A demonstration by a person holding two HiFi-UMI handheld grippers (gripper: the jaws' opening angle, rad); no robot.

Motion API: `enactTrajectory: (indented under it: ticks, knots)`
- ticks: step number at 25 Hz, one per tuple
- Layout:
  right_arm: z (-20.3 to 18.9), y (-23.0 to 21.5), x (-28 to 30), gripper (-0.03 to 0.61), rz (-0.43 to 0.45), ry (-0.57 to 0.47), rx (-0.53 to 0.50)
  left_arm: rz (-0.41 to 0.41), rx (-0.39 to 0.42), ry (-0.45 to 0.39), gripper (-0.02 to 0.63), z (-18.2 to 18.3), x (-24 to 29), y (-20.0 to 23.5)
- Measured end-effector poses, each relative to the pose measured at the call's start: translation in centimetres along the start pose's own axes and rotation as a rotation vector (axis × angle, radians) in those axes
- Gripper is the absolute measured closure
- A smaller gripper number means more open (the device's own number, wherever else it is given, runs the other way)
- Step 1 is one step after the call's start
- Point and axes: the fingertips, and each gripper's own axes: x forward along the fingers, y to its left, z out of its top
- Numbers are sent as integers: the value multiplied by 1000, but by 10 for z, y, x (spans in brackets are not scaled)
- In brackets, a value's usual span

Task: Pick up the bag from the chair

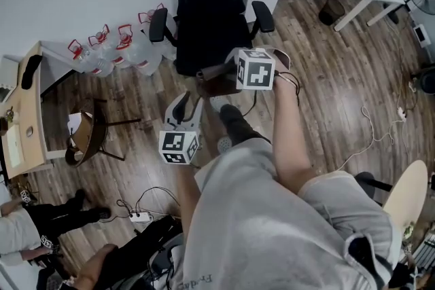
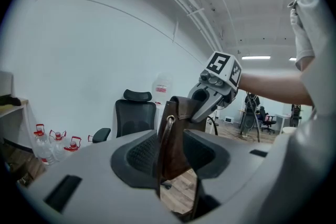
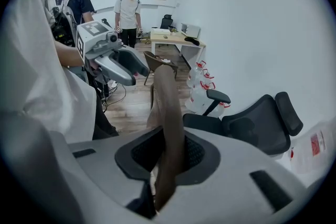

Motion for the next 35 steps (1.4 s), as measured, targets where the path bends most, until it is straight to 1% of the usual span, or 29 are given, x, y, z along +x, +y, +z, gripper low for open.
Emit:
enactTrajectory:
  ticks: [9,17,18,19,20,25,28,35]
  knots:
    - [-2,10,8,509,27,0,-16,25,-9,2,469,-6,-8,2]
    - [-5,11,6,509,40,-7,-14,-5,0,15,469,-12,-5,-8]
    - [-7,12,5,509,40,-10,-10,-17,11,15,496,-11,-5,-11]
    - [-9,12,5,509,41,-12,-5,-30,24,13,596,-9,-4,-15]
    - [-12,13,4,509,43,-12,1,-44,34,8,604,-7,-3,-19]
    - [-20,17,8,511,43,-11,13,-86,37,-9,609,-3,-2,-26]
    - [-22,22,7,511,51,-32,23,-101,35,-8,609,-4,0,-30]
    - [-30,19,9,512,50,-41,29,-112,34,-3,609,-4,11,-30]
